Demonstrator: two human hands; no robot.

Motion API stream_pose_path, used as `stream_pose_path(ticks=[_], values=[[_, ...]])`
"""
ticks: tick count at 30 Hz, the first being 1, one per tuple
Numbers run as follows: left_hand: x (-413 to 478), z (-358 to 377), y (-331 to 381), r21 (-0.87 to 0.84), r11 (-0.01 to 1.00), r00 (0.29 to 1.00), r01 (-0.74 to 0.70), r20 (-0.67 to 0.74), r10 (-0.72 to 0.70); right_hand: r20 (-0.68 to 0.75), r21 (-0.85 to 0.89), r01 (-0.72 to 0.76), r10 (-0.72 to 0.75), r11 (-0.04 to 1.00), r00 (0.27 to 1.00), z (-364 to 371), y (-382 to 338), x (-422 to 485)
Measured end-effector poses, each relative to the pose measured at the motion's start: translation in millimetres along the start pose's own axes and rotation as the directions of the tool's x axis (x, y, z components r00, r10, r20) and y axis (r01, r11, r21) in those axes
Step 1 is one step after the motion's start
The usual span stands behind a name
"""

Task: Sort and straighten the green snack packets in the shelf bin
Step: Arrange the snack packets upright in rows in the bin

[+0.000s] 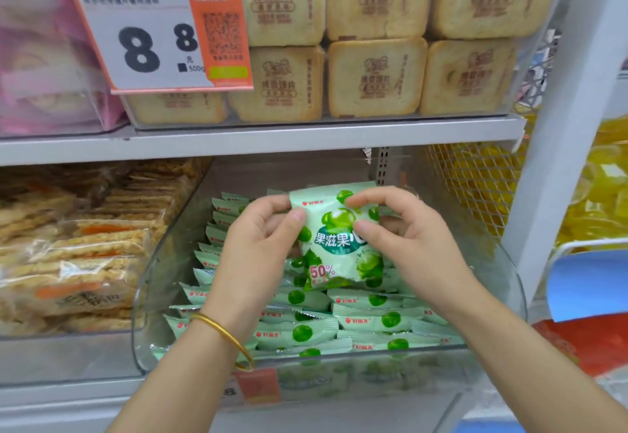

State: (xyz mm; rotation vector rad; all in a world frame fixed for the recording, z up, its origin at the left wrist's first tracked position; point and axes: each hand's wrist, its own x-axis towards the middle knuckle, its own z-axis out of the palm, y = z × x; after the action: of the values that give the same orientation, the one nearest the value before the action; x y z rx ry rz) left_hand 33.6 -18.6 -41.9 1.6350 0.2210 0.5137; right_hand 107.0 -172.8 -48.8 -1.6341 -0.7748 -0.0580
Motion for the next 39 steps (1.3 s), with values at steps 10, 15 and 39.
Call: stream_pose_path(ticks=[10, 15, 39], values=[[-6, -9, 0, 0.138, 0.990, 0.974, 0.016, 0.222, -0.047, -0.060, 0.293, -0.116, 0.139, 0.949, 0.988, 0, 1, 0], [-8, -4, -6, 0.448, 0.862, 0.970, -0.237, 0.059, 0.236, -0.098, 0.334, -0.175, 0.219, 0.926, 0.971, 3, 1, -1], [-11, -5, 2, 0.282, 0.917, 0.958, -0.283, 0.121, 0.259, -0.093, 0.004, 0.064, -0.064, 0.998, 0.994, -1, 5, -2]])
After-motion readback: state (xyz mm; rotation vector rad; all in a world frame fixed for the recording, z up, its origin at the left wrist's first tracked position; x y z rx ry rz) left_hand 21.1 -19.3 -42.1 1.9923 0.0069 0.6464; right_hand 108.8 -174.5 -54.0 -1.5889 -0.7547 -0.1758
